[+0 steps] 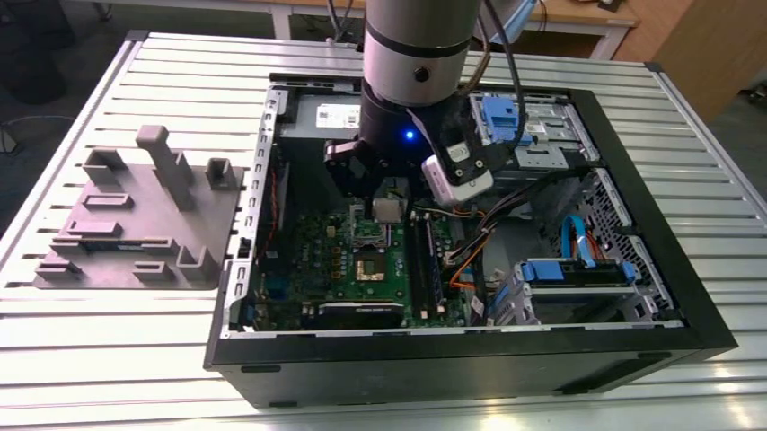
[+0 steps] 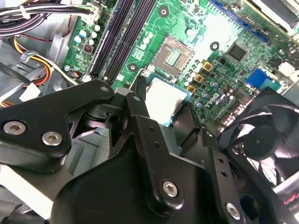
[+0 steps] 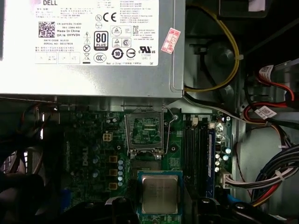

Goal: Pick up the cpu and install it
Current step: 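Place the cpu into insertion slot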

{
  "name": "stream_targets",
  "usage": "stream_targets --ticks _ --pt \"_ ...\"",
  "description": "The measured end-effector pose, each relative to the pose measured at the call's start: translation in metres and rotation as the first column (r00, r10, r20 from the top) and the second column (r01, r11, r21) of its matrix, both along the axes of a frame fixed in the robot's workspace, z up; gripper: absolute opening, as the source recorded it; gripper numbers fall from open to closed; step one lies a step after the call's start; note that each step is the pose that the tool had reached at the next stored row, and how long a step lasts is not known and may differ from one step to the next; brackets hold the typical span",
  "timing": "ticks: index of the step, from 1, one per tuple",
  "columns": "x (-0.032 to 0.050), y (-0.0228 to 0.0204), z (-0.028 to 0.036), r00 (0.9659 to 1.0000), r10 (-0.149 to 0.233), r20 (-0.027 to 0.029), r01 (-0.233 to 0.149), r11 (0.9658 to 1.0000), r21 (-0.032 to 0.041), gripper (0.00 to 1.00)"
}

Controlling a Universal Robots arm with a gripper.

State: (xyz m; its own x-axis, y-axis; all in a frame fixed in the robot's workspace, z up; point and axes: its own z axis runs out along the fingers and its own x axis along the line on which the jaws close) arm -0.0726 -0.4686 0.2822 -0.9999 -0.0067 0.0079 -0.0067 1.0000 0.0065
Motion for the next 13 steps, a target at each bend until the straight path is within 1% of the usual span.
stream_targets --ticks 11,13 --pt "0.0000 0.0000 -0.0199 0.9999 0.017 0.0000 -0.017 0.9999 -0.0001 0.47" --pt "0.0000 0.0000 -0.0200 0.9999 0.017 0.0000 -0.017 0.9999 0.0000 0.47"
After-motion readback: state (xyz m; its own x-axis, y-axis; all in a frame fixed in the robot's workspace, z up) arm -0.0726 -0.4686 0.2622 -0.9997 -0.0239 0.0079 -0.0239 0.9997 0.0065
